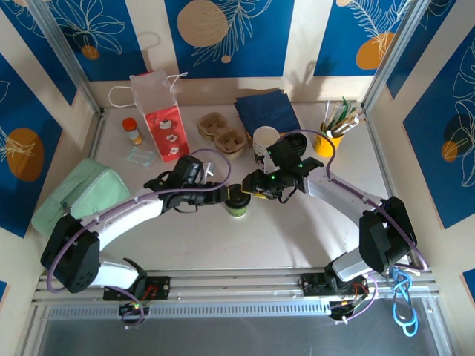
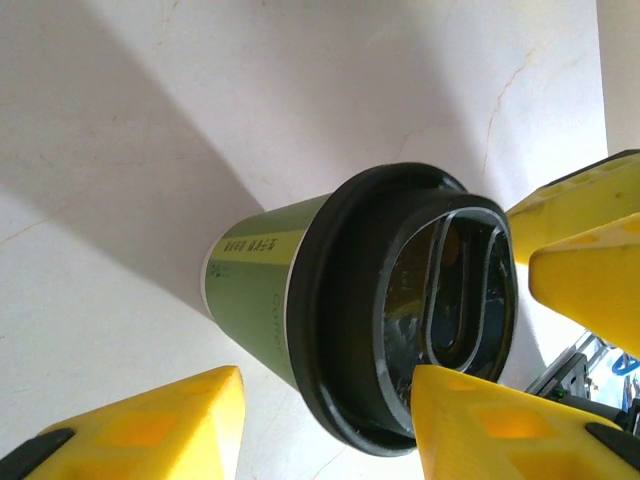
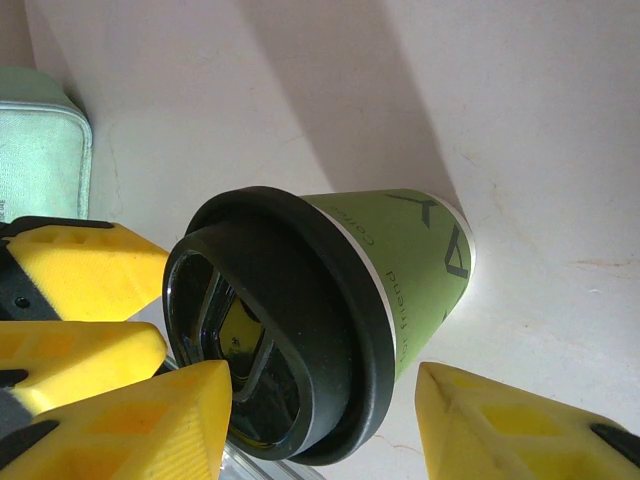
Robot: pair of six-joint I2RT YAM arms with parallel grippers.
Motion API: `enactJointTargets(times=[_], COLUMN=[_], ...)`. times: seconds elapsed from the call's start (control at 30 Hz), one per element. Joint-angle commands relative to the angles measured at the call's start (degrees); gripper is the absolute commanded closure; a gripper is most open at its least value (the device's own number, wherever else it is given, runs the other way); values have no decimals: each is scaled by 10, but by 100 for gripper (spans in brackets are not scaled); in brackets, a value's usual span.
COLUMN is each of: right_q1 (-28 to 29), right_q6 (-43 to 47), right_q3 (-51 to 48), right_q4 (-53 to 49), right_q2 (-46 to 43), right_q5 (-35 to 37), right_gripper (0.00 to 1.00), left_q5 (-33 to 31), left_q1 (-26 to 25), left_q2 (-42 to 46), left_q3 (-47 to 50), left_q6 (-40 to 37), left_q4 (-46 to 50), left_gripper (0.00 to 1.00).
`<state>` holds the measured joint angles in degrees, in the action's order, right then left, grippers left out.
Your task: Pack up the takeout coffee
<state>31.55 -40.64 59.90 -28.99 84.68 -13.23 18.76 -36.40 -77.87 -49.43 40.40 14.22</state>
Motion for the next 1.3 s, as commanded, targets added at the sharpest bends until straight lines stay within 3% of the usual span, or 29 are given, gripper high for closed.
enactJointTargets(times=[0.0,0.57,0.9,1.27], right_q1=[4,17,24,26], right_q6=[9,21,5,19], right_q3=[-1,-33,-1,48], right_q4=[-8,-22,-23,-70], right_q2=[0,25,-22,-72], right_q5=[6,76,51,77], right_gripper=[48,51,45,36], left_q5=[-7,-15,15,51], left_q1=[-2,-2,-2,28], left_q2=[-3,-31,-15,18], left_q3=[-17,9,19,-9], left_q6=[-4,-9,-7,-20], left_q4=[6,-10,-47,-45], left_gripper=[53,55,55,43])
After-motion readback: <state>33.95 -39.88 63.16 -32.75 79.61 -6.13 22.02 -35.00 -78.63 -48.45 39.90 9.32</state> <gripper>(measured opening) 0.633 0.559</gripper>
